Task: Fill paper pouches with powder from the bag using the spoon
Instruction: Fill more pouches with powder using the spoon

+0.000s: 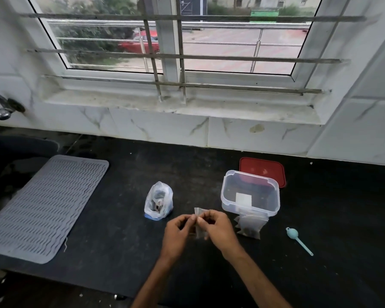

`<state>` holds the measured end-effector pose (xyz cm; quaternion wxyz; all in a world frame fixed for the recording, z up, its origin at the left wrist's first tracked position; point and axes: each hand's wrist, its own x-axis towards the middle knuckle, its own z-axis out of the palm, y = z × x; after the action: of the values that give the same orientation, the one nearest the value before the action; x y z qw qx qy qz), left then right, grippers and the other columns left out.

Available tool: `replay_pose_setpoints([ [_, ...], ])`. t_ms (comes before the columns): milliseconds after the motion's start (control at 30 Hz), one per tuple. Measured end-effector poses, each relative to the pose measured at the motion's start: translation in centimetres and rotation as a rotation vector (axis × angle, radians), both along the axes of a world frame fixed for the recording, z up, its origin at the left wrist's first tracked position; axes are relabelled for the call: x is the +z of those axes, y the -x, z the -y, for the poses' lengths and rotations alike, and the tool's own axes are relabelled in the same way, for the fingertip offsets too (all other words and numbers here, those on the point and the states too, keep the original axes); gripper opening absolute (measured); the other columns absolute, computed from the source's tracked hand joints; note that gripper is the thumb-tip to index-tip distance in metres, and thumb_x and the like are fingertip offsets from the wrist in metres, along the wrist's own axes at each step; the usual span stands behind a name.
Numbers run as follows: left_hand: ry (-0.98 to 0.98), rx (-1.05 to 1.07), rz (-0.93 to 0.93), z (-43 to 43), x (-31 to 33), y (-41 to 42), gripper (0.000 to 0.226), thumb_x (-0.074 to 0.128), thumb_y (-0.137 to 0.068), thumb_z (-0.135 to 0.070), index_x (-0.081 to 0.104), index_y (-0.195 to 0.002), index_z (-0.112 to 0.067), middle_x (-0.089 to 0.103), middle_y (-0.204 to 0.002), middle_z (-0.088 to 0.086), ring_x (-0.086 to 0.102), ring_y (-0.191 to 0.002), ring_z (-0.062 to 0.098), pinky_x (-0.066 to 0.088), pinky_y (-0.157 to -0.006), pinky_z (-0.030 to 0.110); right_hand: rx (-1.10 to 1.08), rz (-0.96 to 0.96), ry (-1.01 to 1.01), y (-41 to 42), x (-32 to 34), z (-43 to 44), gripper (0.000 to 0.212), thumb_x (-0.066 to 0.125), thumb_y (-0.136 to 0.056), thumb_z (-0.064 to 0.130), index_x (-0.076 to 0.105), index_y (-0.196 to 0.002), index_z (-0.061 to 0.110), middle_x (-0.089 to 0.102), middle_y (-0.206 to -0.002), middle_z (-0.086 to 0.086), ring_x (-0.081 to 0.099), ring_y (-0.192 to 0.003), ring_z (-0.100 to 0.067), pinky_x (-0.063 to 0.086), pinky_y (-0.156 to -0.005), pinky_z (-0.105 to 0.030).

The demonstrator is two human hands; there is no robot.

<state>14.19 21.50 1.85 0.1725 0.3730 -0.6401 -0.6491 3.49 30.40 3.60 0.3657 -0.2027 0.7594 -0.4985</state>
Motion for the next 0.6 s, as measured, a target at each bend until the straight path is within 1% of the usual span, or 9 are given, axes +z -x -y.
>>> replay_pose_setpoints([
  [100, -0.025, -0.064, 0.006, -0.4, 0.2, -0.3, 0.012, 0.068, -0.090, -0.019, 0.076, -0.099, -0.015, 0.077, -0.091, 0.005, 0.074, -0.088, 0.022, 0.060, -0.077, 0.040, 0.000, -0.062, -0.082, -0.2, -0.7, -0.2, 0.007, 0.067, -0.092, 0.017, 0.069, -0.089, 0.022, 0.072, -0.087, 0.004, 0.069, -0.082, -0.010, 0.060, -0.075, -0.033],
  [133, -0.029, -0.069, 0.009, -0.5, 0.2, -0.4, 0.012, 0.068, -0.091, -0.017, 0.076, -0.099, -0.013, 0.077, -0.090, 0.005, 0.074, -0.087, 0.022, 0.060, -0.075, 0.037, 0.007, -0.082, -0.096, -0.3, -0.9, -0.2, 0.005, 0.066, -0.092, 0.018, 0.068, -0.091, 0.023, 0.071, -0.088, 0.004, 0.069, -0.083, -0.010, 0.060, -0.078, -0.035],
  [200, -0.051, -0.056, 0.001, -0.5, 0.4, -0.6, 0.012, 0.067, -0.091, -0.015, 0.076, -0.099, -0.011, 0.077, -0.090, 0.006, 0.074, -0.087, 0.022, 0.060, -0.076, 0.035, 0.004, -0.082, -0.090, -0.6, -1.0, -0.2, 0.005, 0.065, -0.093, 0.020, 0.066, -0.093, 0.025, 0.070, -0.092, 0.005, 0.069, -0.086, -0.009, 0.061, -0.078, -0.036],
  [300, -0.087, -0.011, -0.004, -0.3, 0.6, -0.9, 0.012, 0.067, -0.091, -0.014, 0.074, -0.098, -0.008, 0.077, -0.091, 0.008, 0.074, -0.088, 0.022, 0.060, -0.078, 0.036, -0.023, -0.027, -0.050, -0.8, -0.5, 0.0, 0.005, 0.064, -0.094, 0.019, 0.065, -0.095, 0.024, 0.069, -0.096, 0.004, 0.071, -0.084, -0.010, 0.062, -0.072, -0.032],
  [400, -0.129, 0.033, -0.003, -0.4, 0.8, -1.0, 0.012, 0.067, -0.090, -0.015, 0.073, -0.096, -0.006, 0.076, -0.090, 0.009, 0.073, -0.087, 0.023, 0.060, -0.077, 0.035, -0.020, -0.028, -0.029, -0.9, -0.1, -0.3, 0.006, 0.064, -0.094, 0.019, 0.066, -0.096, 0.024, 0.069, -0.095, 0.006, 0.071, -0.082, -0.007, 0.061, -0.069, -0.025],
  [500, -0.152, 0.031, -0.007, -0.7, 1.0, -1.0, 0.012, 0.063, -0.092, -0.012, 0.071, -0.097, -0.006, 0.075, -0.091, 0.009, 0.073, -0.087, 0.022, 0.061, -0.076, 0.033, 0.010, -0.042, -0.013, -0.8, 0.1, -0.5, 0.005, 0.064, -0.094, 0.022, 0.067, -0.096, 0.025, 0.070, -0.093, 0.008, 0.069, -0.083, -0.001, 0.057, -0.066, -0.018],
  [533, -0.155, 0.032, -0.011, -0.8, 1.0, -1.0, 0.012, 0.062, -0.093, -0.011, 0.071, -0.097, -0.005, 0.074, -0.091, 0.009, 0.073, -0.086, 0.023, 0.061, -0.075, 0.033, 0.016, -0.049, -0.008, -0.8, 0.1, -0.6, 0.004, 0.066, -0.093, 0.022, 0.067, -0.095, 0.026, 0.070, -0.092, 0.008, 0.068, -0.083, 0.001, 0.057, -0.068, -0.018],
  [600, -0.151, 0.040, -0.015, -0.9, 1.0, -1.0, 0.012, 0.062, -0.093, -0.011, 0.072, -0.097, -0.006, 0.074, -0.090, 0.009, 0.072, -0.086, 0.024, 0.060, -0.073, 0.032, 0.021, -0.046, 0.005, -0.7, 0.1, -0.7, 0.005, 0.068, -0.091, 0.022, 0.068, -0.094, 0.026, 0.072, -0.091, 0.007, 0.069, -0.085, 0.000, 0.060, -0.075, -0.025],
])
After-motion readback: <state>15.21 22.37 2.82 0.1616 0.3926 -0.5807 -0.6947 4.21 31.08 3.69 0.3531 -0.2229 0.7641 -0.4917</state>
